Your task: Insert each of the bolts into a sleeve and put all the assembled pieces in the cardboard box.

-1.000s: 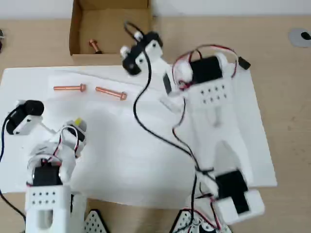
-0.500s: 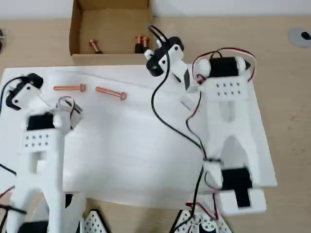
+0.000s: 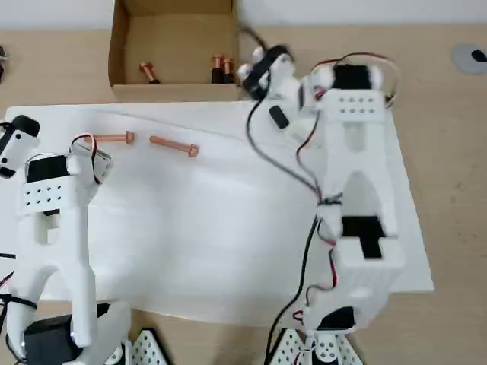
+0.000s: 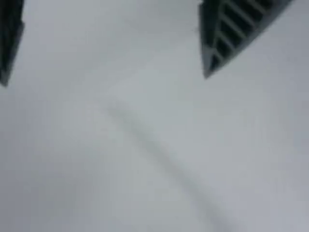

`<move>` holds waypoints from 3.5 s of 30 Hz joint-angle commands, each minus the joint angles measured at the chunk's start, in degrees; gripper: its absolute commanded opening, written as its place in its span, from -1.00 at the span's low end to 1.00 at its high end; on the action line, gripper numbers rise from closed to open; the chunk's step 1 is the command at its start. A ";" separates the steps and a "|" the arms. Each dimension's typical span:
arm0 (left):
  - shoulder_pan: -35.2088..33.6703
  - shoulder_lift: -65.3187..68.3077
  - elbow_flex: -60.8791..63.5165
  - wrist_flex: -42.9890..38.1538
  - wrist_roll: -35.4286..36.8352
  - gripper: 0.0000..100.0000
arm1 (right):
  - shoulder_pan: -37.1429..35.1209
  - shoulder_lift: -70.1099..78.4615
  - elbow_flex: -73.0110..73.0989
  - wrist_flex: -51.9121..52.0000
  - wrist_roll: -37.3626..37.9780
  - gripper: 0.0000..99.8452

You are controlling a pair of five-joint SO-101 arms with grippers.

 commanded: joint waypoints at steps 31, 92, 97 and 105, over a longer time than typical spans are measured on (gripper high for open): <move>-0.70 -0.04 -2.64 4.22 -0.35 -0.66 | 19.65 27.82 -41.19 -0.62 21.19 -0.33; -0.97 -0.22 -2.64 9.23 -2.46 -0.67 | 17.89 44.97 -41.10 -15.65 14.59 -0.34; -0.97 -0.22 -2.64 9.23 -2.46 -0.67 | 17.63 45.14 -42.42 -16.00 14.59 -0.34; -0.97 -0.22 -2.99 10.73 -2.46 -0.67 | 17.54 45.23 -43.30 -16.44 14.59 -0.37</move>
